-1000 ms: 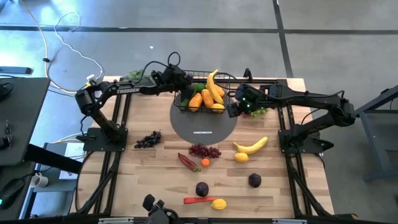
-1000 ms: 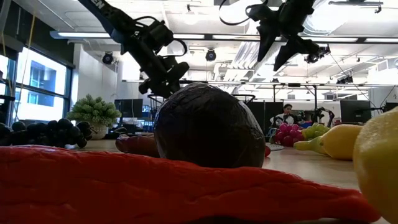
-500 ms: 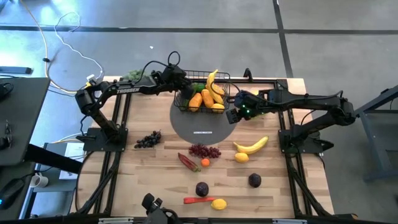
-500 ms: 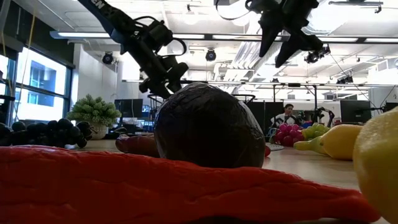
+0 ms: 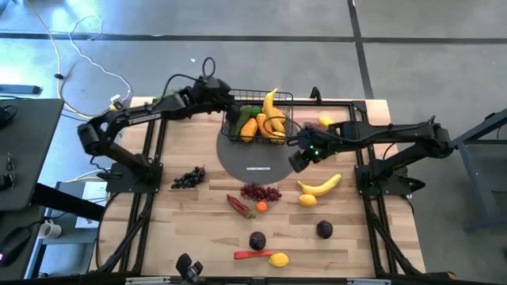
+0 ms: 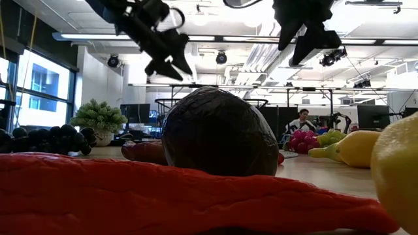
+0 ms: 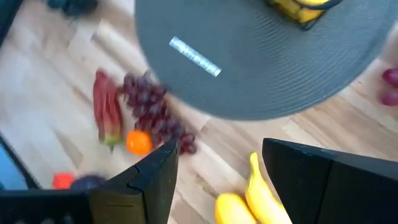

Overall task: Build produce basket
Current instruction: Put the yellow banana into the black wire basket, then put the red chili pepper into the black wire basket

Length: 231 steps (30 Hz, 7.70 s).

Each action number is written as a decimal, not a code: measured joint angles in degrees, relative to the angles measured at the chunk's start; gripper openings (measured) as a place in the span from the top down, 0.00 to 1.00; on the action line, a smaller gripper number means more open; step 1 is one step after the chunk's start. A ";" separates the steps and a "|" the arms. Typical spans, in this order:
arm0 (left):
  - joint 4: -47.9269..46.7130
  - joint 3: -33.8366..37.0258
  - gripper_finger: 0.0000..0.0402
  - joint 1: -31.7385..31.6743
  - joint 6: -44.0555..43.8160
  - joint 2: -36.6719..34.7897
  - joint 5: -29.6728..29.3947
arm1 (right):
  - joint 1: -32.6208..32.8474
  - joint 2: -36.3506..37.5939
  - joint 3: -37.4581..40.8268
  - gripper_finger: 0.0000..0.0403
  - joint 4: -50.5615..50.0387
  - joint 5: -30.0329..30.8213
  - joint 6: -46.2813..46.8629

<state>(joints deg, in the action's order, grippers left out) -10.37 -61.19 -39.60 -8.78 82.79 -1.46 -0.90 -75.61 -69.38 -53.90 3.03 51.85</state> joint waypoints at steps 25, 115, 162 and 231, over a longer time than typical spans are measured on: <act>-14.05 -0.02 0.43 15.42 -7.62 -8.53 3.29 | 14.72 -0.57 0.00 0.35 -17.25 -4.40 -10.38; -13.84 -0.02 0.43 18.92 -3.82 -11.59 -8.58 | 9.52 -9.50 27.02 0.76 7.31 -6.64 -25.24; -10.80 -0.02 0.43 -0.30 9.51 -11.59 -9.28 | -11.59 5.84 9.28 0.76 30.76 36.47 1.67; -16.38 0.00 0.43 0.49 9.84 -11.57 -4.26 | -22.30 -11.56 9.07 0.44 48.12 28.58 -4.41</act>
<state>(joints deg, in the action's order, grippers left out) -26.75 -61.19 -39.11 1.06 71.22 -5.72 -23.20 -87.17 -60.31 -5.78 31.61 47.44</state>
